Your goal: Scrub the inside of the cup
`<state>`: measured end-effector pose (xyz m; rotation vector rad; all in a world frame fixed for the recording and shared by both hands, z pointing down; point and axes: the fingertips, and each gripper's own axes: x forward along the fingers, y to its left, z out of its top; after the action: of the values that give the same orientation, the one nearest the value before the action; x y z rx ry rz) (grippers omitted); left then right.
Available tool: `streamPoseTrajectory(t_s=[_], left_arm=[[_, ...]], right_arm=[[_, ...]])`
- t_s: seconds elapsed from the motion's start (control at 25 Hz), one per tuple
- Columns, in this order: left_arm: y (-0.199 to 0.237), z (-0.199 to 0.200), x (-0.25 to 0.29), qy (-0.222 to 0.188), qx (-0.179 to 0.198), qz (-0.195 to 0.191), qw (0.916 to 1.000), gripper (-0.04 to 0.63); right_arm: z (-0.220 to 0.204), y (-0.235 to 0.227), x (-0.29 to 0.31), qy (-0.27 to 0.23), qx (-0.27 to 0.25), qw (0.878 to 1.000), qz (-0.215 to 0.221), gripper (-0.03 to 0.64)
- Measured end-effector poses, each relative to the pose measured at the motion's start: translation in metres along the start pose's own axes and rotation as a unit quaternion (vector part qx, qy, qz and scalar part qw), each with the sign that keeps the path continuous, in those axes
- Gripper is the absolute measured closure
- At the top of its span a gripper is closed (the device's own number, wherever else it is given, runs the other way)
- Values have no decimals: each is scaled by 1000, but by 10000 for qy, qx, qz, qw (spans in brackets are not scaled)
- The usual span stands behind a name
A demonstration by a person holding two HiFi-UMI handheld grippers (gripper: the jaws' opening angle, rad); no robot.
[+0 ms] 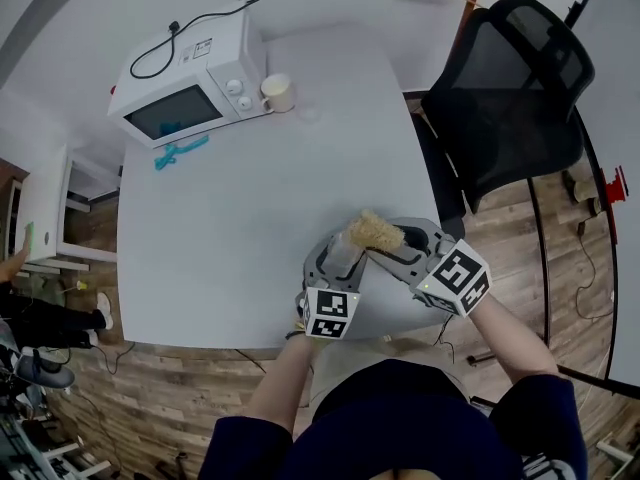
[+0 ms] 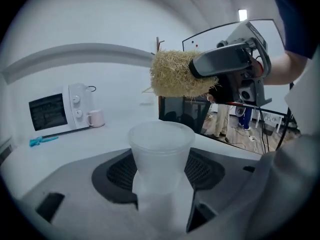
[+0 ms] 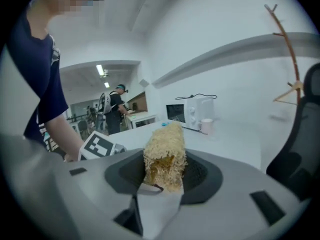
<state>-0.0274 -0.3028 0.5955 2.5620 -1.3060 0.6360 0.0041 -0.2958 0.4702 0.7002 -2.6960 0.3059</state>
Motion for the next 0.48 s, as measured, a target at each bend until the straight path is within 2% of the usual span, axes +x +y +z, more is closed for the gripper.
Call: streamPoseTrajectory(t_s=[0.16, 0.48], left_arm=[[8, -9, 14, 35, -137, -28, 9999, 319], [16, -28, 37, 297, -308, -85, 9990, 319]], right_arm=[[-11, -16, 5, -210, 591, 9972, -412, 437], [-24, -25, 13, -284, 1113, 9910, -685, 437]])
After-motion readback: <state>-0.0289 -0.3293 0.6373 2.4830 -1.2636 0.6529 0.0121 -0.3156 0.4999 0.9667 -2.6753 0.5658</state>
